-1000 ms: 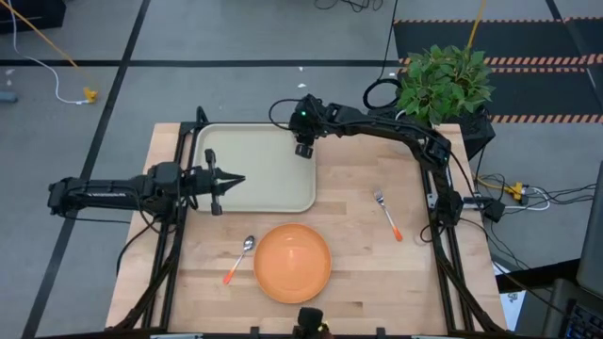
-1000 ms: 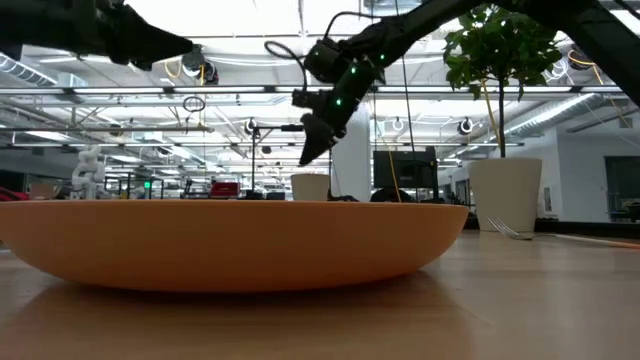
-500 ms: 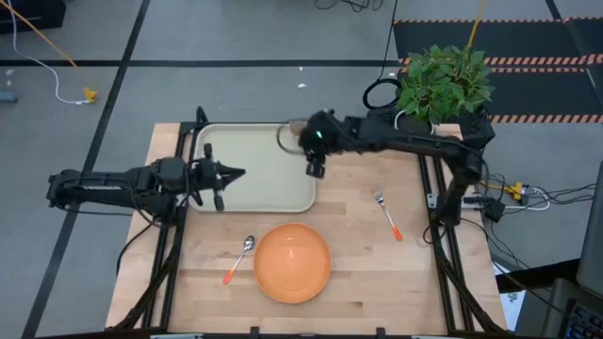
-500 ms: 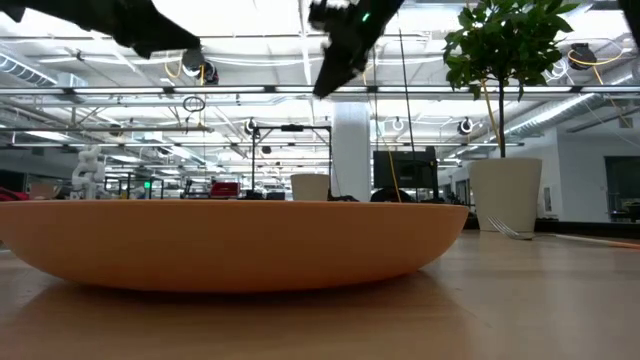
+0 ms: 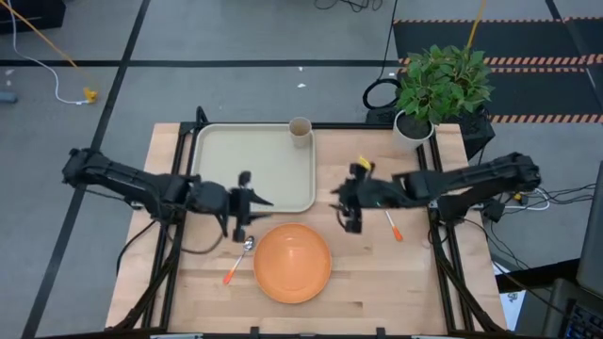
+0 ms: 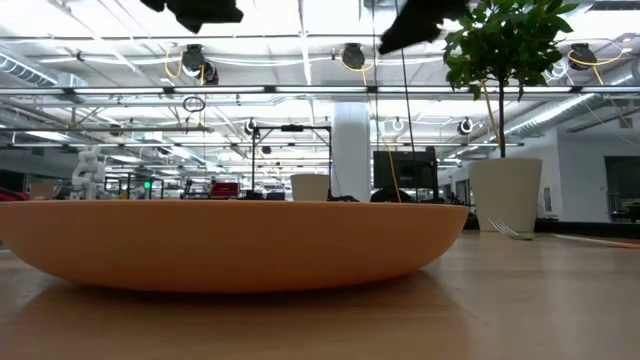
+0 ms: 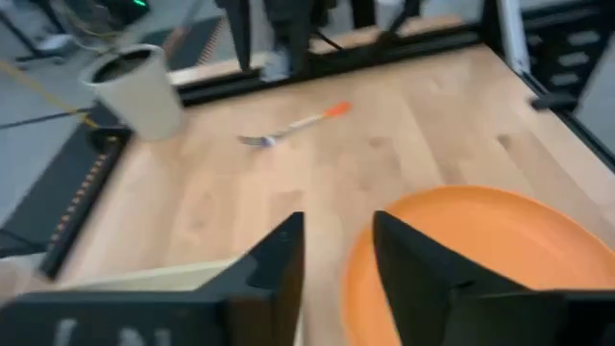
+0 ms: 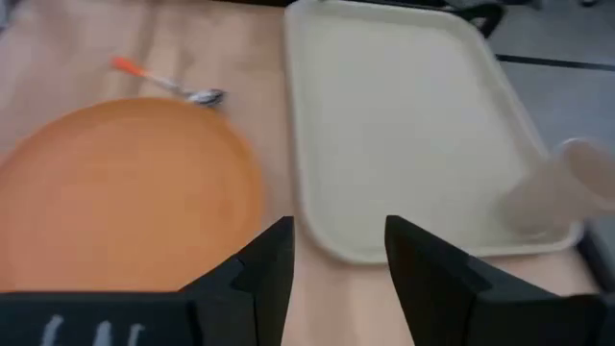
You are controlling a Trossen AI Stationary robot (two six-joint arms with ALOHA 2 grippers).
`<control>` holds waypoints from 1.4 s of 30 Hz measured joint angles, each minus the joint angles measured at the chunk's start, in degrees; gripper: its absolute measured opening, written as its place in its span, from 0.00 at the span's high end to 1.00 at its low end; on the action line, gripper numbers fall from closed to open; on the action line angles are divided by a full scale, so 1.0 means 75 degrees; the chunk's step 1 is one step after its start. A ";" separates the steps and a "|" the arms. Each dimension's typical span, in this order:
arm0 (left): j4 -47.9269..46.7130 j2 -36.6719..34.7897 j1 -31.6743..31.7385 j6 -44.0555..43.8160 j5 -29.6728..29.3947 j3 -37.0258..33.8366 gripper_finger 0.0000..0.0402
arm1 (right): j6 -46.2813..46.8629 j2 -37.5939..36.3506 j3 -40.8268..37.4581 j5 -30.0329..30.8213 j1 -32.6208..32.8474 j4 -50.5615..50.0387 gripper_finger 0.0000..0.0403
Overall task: Pick and place plate/cup/fork/spoon on tray
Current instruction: Put the orange plate on the white serving tray
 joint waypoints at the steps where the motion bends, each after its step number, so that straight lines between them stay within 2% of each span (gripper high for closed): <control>1: -0.0025 0.0213 -0.0164 -0.0001 -0.0004 0.0087 0.63 | 0.0090 -0.0149 -0.0364 -0.0011 0.0131 0.0250 0.61; 5: -0.0028 0.1111 -0.0852 -0.0083 -0.0001 0.0354 0.57 | 0.0274 -0.0469 -0.1605 -0.0044 0.0503 0.1315 0.61; 10: -0.0123 0.2113 -0.1674 -0.0383 0.0241 0.0626 0.57 | 0.1166 -0.0460 -0.2779 -0.0048 0.0873 0.2541 0.61; 15: -0.0230 0.2987 -0.2366 -0.0630 0.0472 0.1144 0.58 | 0.2060 -0.0405 -0.3514 -0.0042 0.1438 0.3099 0.61; 20: -0.0610 0.3810 -0.2740 -0.1053 0.0816 0.1804 0.58 | 0.2201 -0.0408 -0.4085 0.0040 0.2037 0.4434 0.61; 27: -0.1595 0.4857 -0.3106 -0.1409 0.1104 0.2580 0.58 | 0.2190 -0.0408 -0.4407 0.1003 0.2640 0.4988 0.61; 32: -0.1769 0.5289 -0.3284 -0.1457 0.1139 0.2638 0.58 | 0.2173 -0.0408 -0.4419 0.1575 0.2850 0.4996 0.61; 37: -0.1864 0.5601 -0.3282 -0.1518 0.0997 0.2638 0.58 | 0.2094 -0.0408 -0.4419 0.1618 0.2861 0.4996 0.61; 42: -0.1886 0.5886 -0.3284 -0.0956 0.0934 0.2635 0.58 | 0.2009 -0.0408 -0.4419 0.1615 0.2858 0.5002 0.61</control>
